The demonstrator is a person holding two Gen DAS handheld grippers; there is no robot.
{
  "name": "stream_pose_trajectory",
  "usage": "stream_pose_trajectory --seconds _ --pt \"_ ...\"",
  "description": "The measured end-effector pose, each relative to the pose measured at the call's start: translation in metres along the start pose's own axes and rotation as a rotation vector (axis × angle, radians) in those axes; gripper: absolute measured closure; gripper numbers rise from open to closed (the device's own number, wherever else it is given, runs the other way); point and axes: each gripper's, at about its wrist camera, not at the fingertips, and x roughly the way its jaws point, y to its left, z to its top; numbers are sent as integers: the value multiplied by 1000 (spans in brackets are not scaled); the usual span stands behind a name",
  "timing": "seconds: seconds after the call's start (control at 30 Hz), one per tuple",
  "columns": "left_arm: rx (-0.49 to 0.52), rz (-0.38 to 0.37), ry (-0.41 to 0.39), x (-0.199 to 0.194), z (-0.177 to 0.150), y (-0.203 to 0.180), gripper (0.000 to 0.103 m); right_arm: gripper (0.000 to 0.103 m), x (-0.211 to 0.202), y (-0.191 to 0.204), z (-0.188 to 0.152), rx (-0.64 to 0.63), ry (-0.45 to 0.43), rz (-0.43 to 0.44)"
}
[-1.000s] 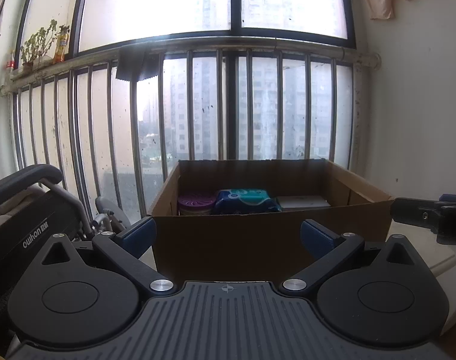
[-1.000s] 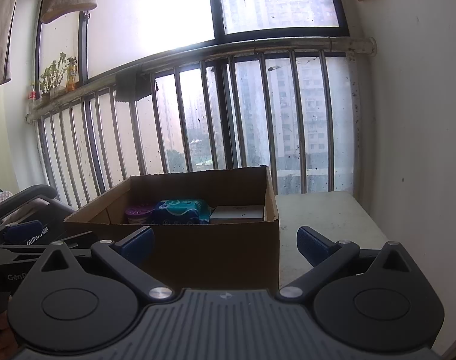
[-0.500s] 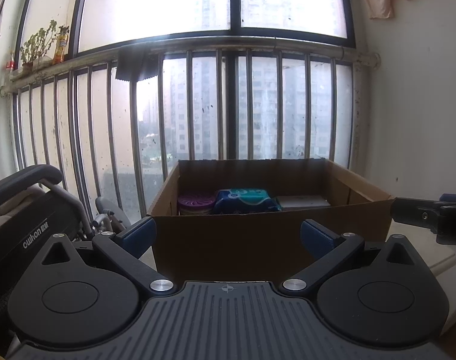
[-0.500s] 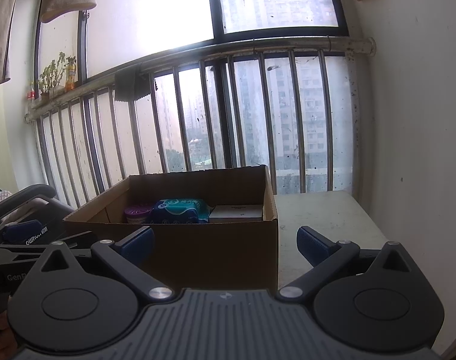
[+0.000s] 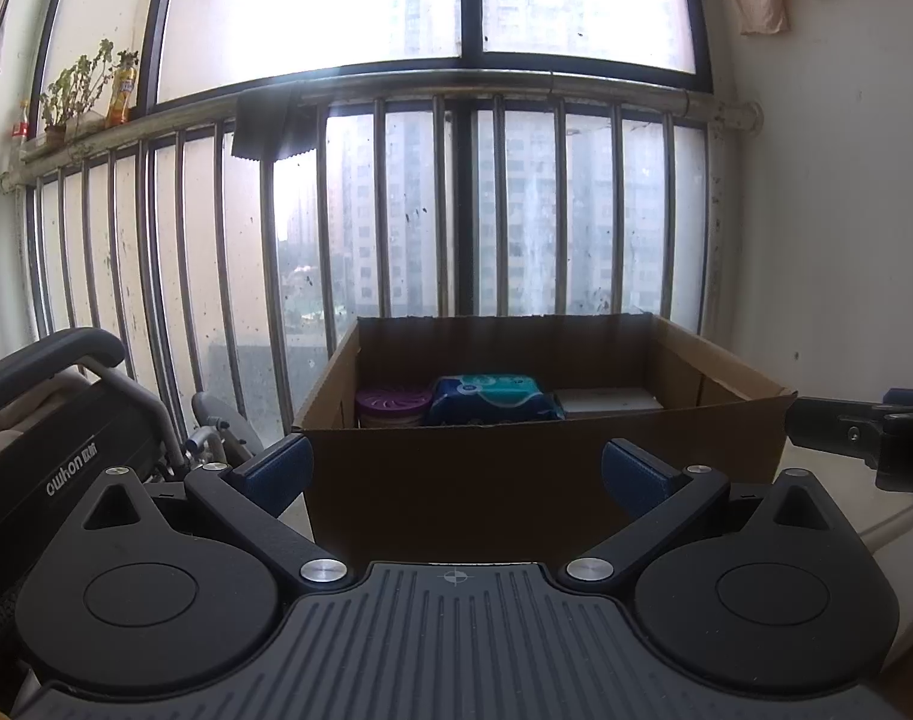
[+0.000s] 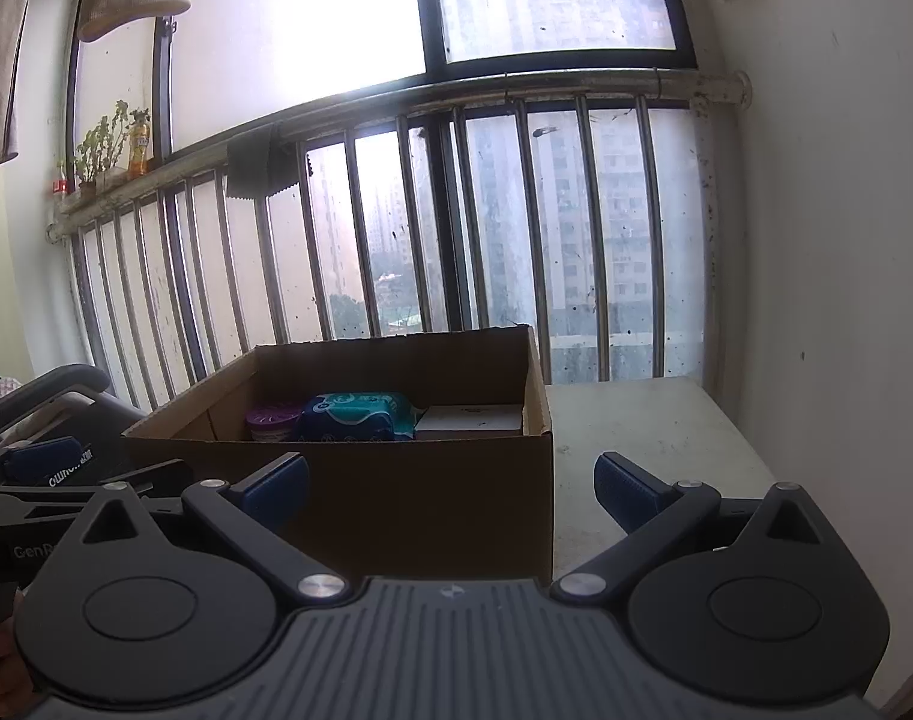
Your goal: Organize objects
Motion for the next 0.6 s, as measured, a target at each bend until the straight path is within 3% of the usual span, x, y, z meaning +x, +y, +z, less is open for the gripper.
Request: stream_pose_trajectory --seconds 0.6 --pt "-3 -5 3 1 -2 2 0 0 2 0 3 -7 2 -1"
